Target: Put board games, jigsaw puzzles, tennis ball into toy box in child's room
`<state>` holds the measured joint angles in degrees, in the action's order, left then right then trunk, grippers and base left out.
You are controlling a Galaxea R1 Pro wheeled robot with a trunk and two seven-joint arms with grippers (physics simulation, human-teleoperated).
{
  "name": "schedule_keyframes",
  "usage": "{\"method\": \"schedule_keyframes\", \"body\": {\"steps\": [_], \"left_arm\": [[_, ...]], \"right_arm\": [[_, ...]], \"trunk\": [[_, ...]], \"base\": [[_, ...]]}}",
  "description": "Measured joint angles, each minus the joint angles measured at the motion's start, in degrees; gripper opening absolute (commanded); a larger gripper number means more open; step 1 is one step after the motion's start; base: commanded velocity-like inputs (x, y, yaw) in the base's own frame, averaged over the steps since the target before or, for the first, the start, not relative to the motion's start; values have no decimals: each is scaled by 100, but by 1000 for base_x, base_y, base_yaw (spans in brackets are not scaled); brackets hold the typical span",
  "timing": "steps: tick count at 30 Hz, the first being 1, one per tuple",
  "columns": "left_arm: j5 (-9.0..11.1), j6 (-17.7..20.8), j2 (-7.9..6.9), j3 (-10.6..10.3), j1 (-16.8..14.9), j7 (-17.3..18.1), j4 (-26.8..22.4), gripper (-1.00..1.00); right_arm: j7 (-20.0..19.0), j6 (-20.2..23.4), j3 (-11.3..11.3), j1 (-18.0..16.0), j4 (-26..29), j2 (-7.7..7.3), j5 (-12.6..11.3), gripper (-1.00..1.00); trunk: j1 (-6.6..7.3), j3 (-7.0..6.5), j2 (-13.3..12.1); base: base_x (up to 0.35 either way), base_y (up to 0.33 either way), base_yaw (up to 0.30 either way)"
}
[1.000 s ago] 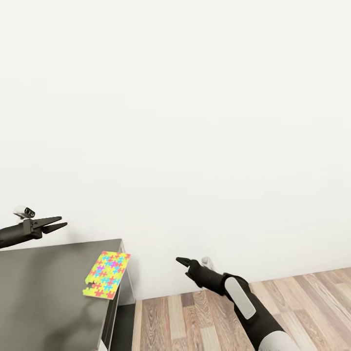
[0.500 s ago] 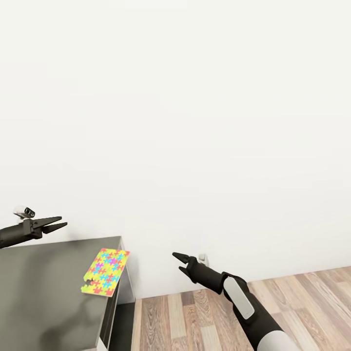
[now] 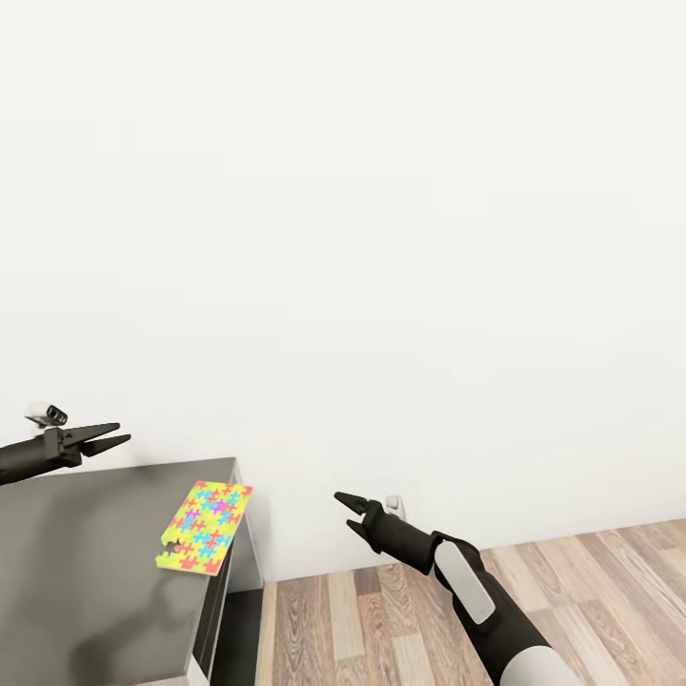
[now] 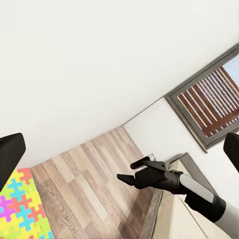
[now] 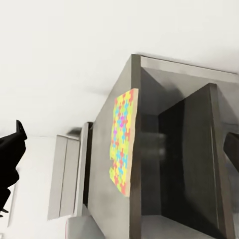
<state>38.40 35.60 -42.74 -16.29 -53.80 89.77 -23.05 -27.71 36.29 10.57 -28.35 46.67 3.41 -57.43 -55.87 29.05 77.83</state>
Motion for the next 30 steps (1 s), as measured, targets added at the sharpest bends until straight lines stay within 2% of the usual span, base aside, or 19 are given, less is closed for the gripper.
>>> {"method": "schedule_keyframes", "body": {"steps": [12,30], "left_arm": [[14,1,-34,0,0,0,8,100],[17,9,-35,-2,-2,1,9,100]], "right_arm": [[-5,-1,0,0,0,1,0,100],[3,-9,7,6,0,2,-3,100]], "trunk": [[0,0,0],[1,0,0]], "base": [[0,8,0],[18,136,0]]}}
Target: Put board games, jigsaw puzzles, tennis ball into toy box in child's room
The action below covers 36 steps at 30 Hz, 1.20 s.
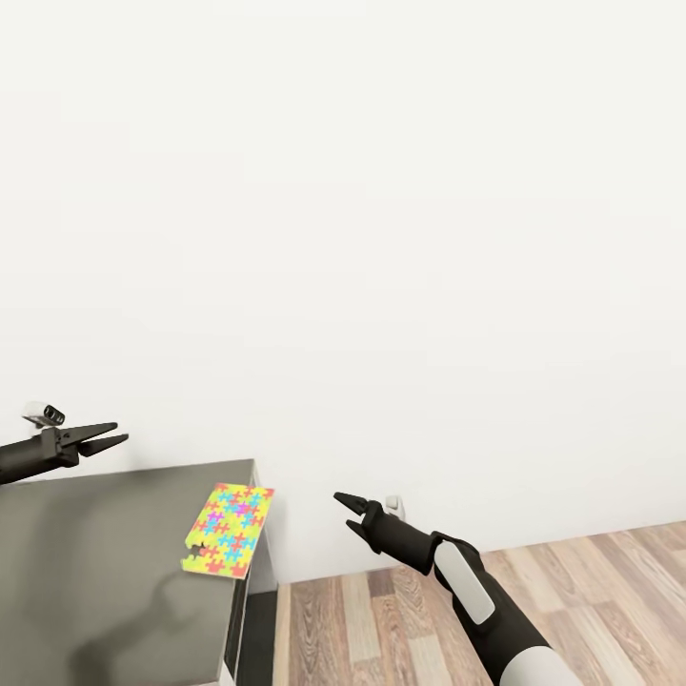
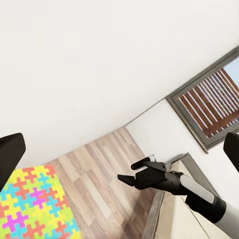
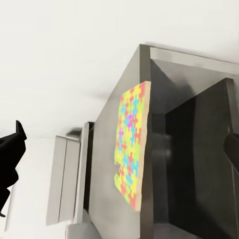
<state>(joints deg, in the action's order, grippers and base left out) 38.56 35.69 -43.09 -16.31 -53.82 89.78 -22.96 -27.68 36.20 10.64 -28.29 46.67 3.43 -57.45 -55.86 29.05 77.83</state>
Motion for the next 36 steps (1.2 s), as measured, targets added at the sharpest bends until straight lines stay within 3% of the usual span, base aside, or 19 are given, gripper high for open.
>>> {"method": "schedule_keyframes", "body": {"steps": [36], "left_arm": [[8,2,18,2,2,-1,-8,100]], "right_arm": [[9,10,-2,3,0,4,-7,100]], "trunk": [[-1,0,0]], "base": [[7,92,0]]}}
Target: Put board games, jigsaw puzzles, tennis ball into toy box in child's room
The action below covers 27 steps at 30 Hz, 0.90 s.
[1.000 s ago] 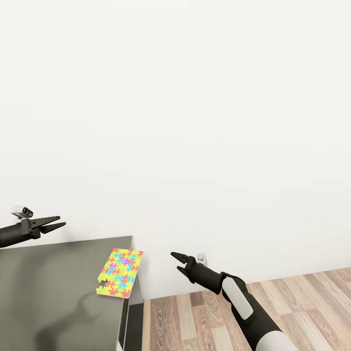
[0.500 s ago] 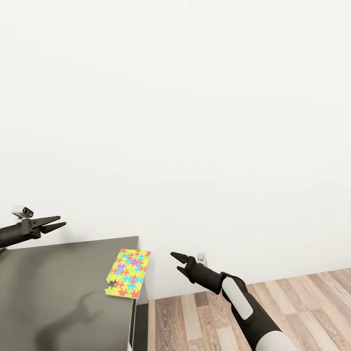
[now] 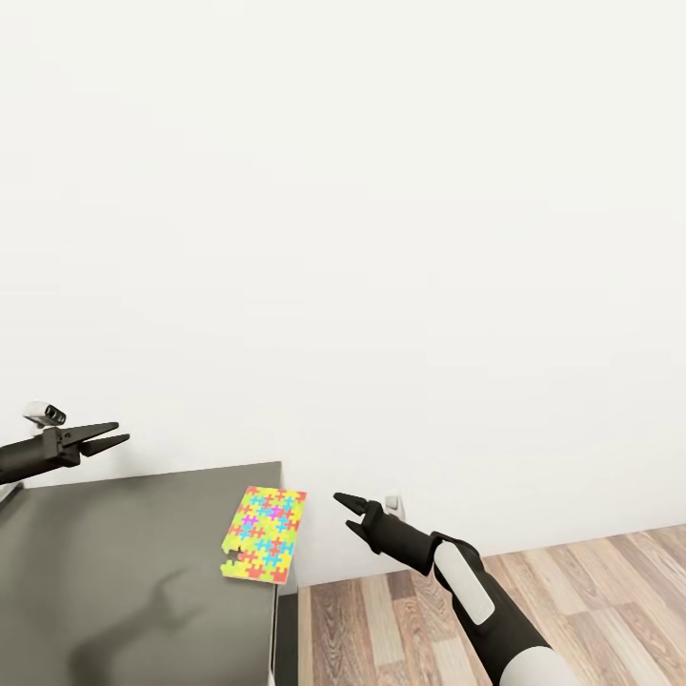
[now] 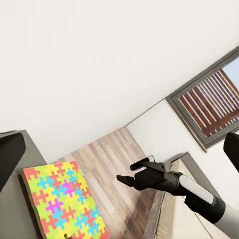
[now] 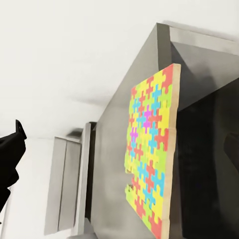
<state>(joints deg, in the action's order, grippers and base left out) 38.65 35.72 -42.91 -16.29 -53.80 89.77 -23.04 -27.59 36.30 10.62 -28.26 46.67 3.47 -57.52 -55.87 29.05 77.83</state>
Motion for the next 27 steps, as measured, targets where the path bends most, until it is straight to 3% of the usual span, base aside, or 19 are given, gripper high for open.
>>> {"method": "schedule_keyframes", "body": {"steps": [12,27], "left_arm": [[7,41,-17,0,0,0,6,100],[7,76,-19,-1,2,-1,7,100]], "right_arm": [[0,2,-6,0,-1,-4,0,100],[0,9,-5,0,-4,-4,1,100]], "trunk": [[0,0,0],[-329,269,600]], "base": [[0,3,0],[0,0,0]]}}
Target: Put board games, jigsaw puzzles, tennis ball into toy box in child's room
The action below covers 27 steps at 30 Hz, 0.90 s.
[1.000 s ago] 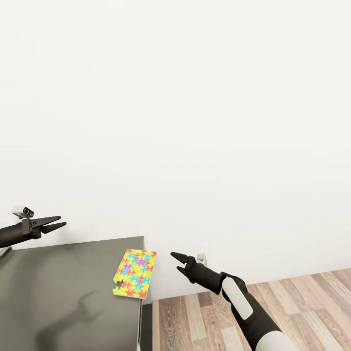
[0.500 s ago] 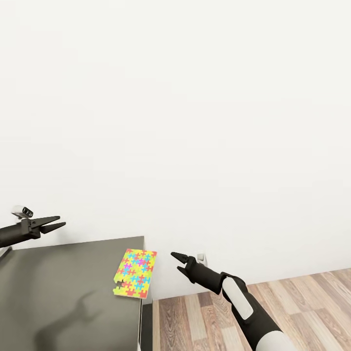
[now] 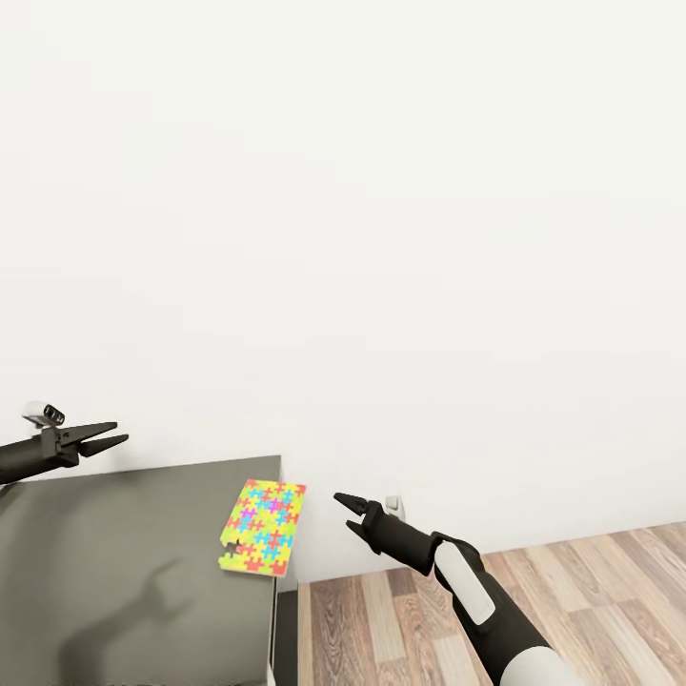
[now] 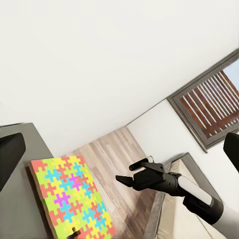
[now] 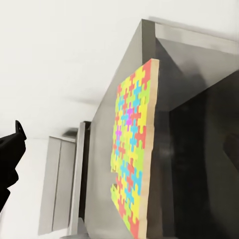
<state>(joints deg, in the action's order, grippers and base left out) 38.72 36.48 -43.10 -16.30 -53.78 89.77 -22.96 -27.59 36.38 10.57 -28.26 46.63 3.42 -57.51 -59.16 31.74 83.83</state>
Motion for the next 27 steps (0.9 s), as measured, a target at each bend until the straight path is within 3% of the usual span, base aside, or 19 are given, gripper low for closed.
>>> {"method": "schedule_keyframes", "body": {"steps": [15,27], "left_arm": [[0,1,0,0,-1,0,0,100],[0,0,-7,2,-3,0,0,100]], "right_arm": [[0,0,0,0,-4,0,0,100],[0,0,-6,0,-4,0,-2,100]], "trunk": [[-330,269,602],[-330,270,603]], "base": [[0,0,0],[0,20,0]]}}
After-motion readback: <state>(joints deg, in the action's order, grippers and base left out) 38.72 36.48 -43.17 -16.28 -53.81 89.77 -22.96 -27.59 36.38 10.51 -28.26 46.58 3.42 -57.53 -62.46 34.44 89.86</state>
